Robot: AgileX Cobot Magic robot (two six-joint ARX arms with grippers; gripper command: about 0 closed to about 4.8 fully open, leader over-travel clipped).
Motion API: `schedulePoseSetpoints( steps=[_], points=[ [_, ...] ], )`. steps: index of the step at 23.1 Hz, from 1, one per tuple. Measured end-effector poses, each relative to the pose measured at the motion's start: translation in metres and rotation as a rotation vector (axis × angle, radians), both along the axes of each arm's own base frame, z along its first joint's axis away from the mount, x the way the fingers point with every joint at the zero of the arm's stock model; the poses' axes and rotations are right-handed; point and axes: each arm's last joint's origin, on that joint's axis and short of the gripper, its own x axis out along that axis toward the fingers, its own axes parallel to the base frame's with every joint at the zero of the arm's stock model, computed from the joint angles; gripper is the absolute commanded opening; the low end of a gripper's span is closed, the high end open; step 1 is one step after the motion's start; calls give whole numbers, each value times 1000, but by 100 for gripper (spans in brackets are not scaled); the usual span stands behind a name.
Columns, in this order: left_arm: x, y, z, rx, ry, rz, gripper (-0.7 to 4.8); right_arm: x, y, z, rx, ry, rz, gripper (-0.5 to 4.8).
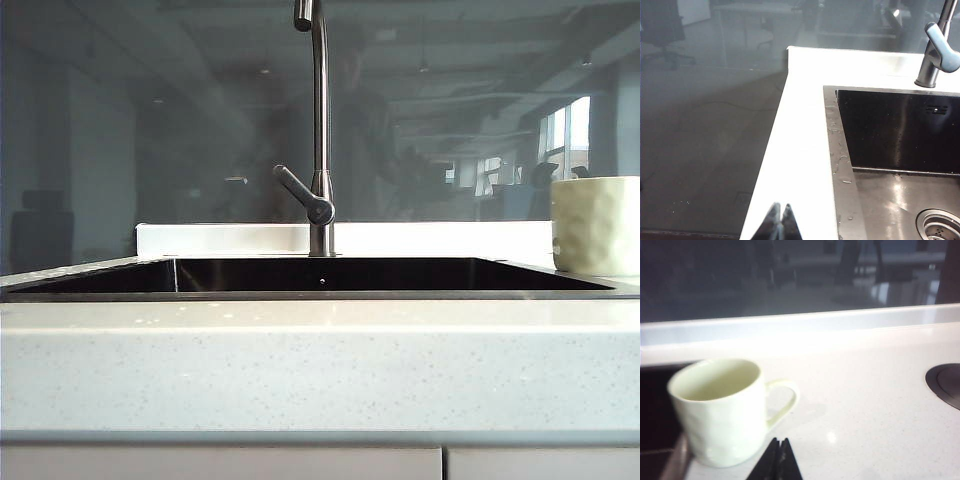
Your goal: Pick up the mug next to the sink, go to the faucet to get some water, pour the water into the sink, and finally put the mug back to its place.
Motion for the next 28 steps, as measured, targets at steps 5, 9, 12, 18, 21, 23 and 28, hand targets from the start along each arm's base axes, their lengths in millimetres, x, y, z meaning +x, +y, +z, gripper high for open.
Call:
schedulePoseSetpoints(
  steps=[5, 9, 12, 18, 21, 23, 28],
  points=[
    [0, -1, 0, -2, 0, -23, -4, 45, -35, 1, -24, 100, 55, 163],
    [0, -1, 0, -2, 0, -24, -4, 70, -57, -6, 7, 147, 158, 218],
    [0, -1, 0, -2, -1, -24, -4, 89, -65, -15, 5, 167, 198, 222],
    [0, -1, 0, -2, -3, -24, -4, 109, -67, -34, -30, 158, 240, 221],
    [0, -1, 0, -2, -3, -23, -4, 117, -69, -42, -38, 145, 246, 221],
    [0, -1, 0, -2, -3, -24, -4, 123, -68, -44, -41, 139, 265, 221],
    [0, -1, 0, -2, -3, -23, -4, 140, -69, -45, -49, 124, 295, 221]
  ],
)
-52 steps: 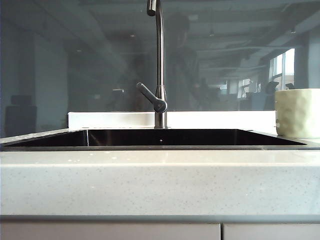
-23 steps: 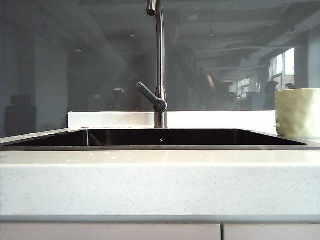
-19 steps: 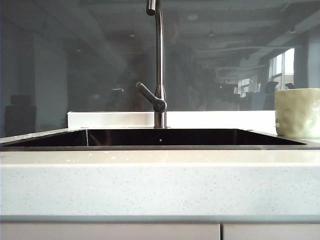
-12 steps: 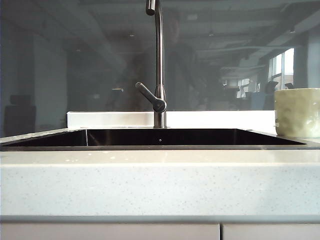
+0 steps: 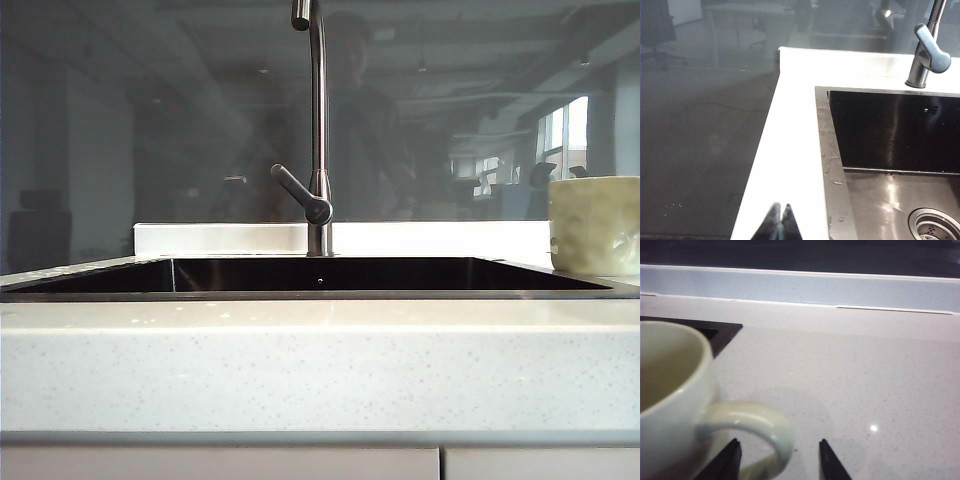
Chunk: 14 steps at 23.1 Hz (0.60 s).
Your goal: Pick up the mug next to the sink, go to the faucet to get some water, pour the water into the sink, and finally put the mug back to its place.
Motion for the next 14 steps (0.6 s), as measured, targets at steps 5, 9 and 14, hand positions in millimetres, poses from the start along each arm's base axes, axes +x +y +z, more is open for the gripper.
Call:
schedulePoseSetpoints(
  steps=[5, 9, 14],
  points=[
    [0, 0, 0, 0, 0, 0, -4, 11, -4, -1, -1, -3, 0, 209],
    [0, 0, 0, 0, 0, 0, -4, 18, -7, 1, -5, -14, -1, 120],
    [0, 0, 0, 0, 0, 0, -4, 19, -7, 1, -3, -14, 7, 80]
  ],
)
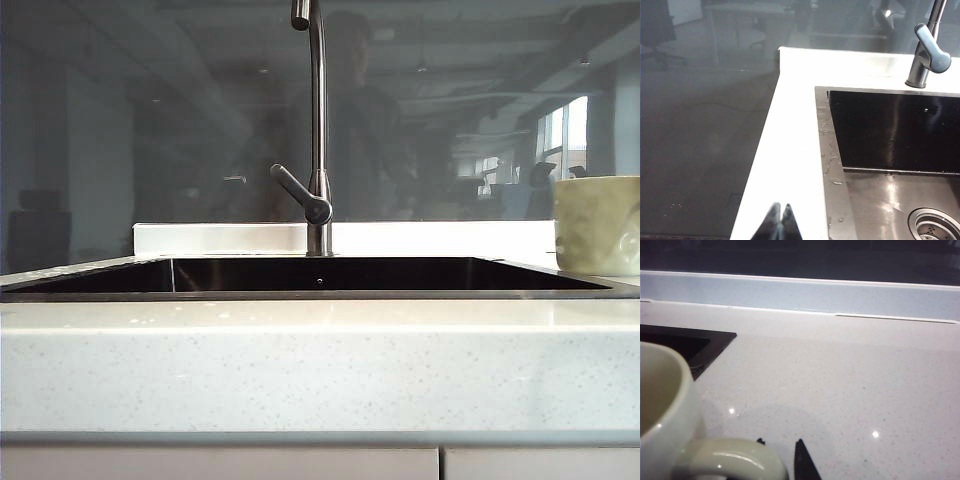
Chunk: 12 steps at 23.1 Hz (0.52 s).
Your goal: Pick up the mug next to the sink, go to the faucet to get some water, pour the water into the sink, and finally put the mug back to its place.
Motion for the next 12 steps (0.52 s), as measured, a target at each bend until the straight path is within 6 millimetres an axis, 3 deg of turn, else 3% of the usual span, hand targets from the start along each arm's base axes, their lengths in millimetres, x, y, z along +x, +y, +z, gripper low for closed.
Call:
schedulePoseSetpoints(
  steps=[4, 12],
  points=[
    [0, 0, 0, 0, 0, 0, -4, 0, 0, 1, 12, -2, -2, 11],
    [0, 0, 0, 0, -2, 0, -4, 0, 0, 2, 38, -17, -4, -5]
  ],
)
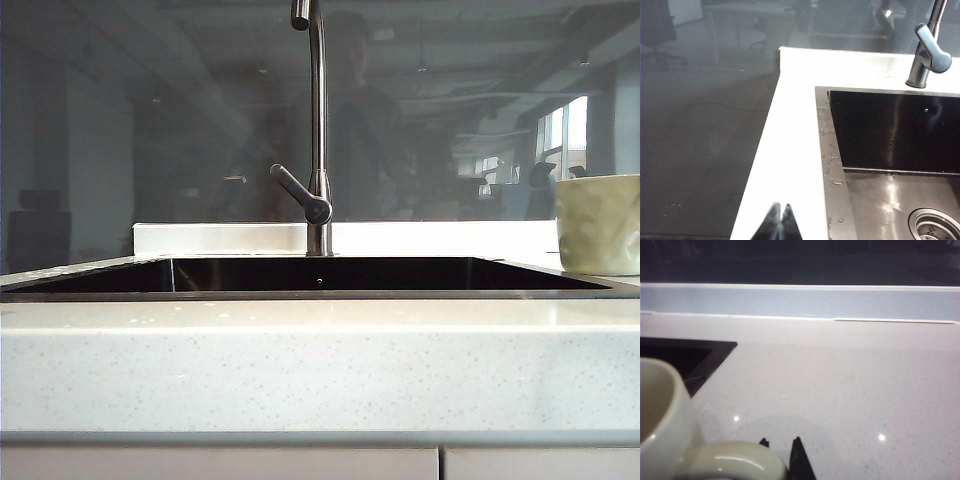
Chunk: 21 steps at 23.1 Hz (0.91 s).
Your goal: Pick up the mug next to the sink, go to the faucet to get some water, pour the water into the sink, and finally put the mug back to its place.
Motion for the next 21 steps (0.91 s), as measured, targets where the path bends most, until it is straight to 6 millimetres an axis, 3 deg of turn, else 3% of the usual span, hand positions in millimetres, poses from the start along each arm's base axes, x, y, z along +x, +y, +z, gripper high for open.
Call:
schedulePoseSetpoints(
  steps=[6, 8, 10, 14, 18, 21],
  points=[
    [0, 0, 8, -1, -85, 0, -4, 0, 0, 6, 38, -64, -5, -5],
    [-1, 0, 15, -33, -150, -3, -4, 8, -1, 17, 197, -101, 3, -5],
    [-1, 0, 20, -59, -202, -6, -4, 14, 6, 33, 224, -155, 32, -5],
    [7, -1, 25, -157, -231, -43, -4, 35, 44, 72, 246, -141, 171, -5],
    [24, -1, 48, -191, -224, -68, -5, 57, 91, 106, 274, -26, 302, -5],
    [64, -3, 62, -163, -139, -129, -5, 65, 120, 129, 271, -46, 385, -5]
  ],
)
